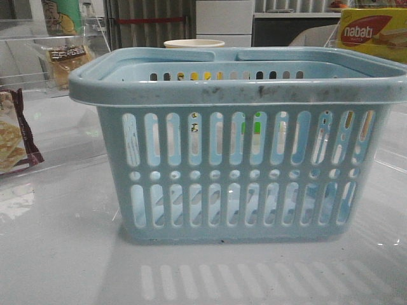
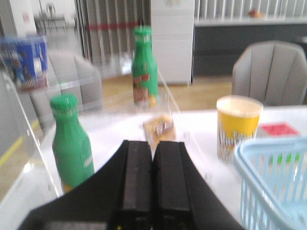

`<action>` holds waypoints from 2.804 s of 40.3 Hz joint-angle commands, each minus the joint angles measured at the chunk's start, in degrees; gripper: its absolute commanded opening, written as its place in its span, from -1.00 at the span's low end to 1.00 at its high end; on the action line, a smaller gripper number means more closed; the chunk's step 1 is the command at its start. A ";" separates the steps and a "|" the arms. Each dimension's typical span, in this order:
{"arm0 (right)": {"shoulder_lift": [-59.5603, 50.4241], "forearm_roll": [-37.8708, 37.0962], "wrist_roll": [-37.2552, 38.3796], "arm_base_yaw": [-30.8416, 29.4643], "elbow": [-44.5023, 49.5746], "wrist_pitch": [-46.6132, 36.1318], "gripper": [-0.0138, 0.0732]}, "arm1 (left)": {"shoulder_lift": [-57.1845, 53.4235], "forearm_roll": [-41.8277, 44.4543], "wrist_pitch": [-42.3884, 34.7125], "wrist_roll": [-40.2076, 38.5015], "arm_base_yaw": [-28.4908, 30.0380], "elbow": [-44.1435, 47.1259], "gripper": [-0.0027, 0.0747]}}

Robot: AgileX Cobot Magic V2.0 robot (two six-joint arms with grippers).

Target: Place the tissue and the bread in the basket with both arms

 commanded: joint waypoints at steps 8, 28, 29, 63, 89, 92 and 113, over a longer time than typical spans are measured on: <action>7.22 0.00 -0.44 -0.26 -1.93 1.33 -0.55 | 5.80 -0.56 3.64 0.01 -0.31 1.15 -0.70; 11.69 -0.57 -0.68 -0.26 -1.93 3.62 0.33 | 7.58 1.51 3.39 0.01 -0.31 3.08 0.21; 11.93 -0.62 -0.68 -0.26 -1.93 3.62 0.39 | 7.58 1.51 3.39 0.01 -0.31 3.08 0.29; 50.34 1.89 -0.38 -9.63 -24.42 0.20 0.65 | 14.38 1.07 0.09 1.89 -18.01 2.98 0.38; 81.49 1.78 -1.54 -9.58 -50.21 -2.16 0.46 | 14.47 1.07 0.22 1.89 -18.57 3.10 0.38; 82.23 1.53 -1.54 -9.58 -50.32 -3.76 0.36 | 14.47 1.07 0.22 1.89 -18.57 3.10 0.38; 76.39 1.99 -1.54 -8.06 -54.92 1.84 -0.19 | 14.47 1.07 0.22 1.89 -18.57 3.10 0.38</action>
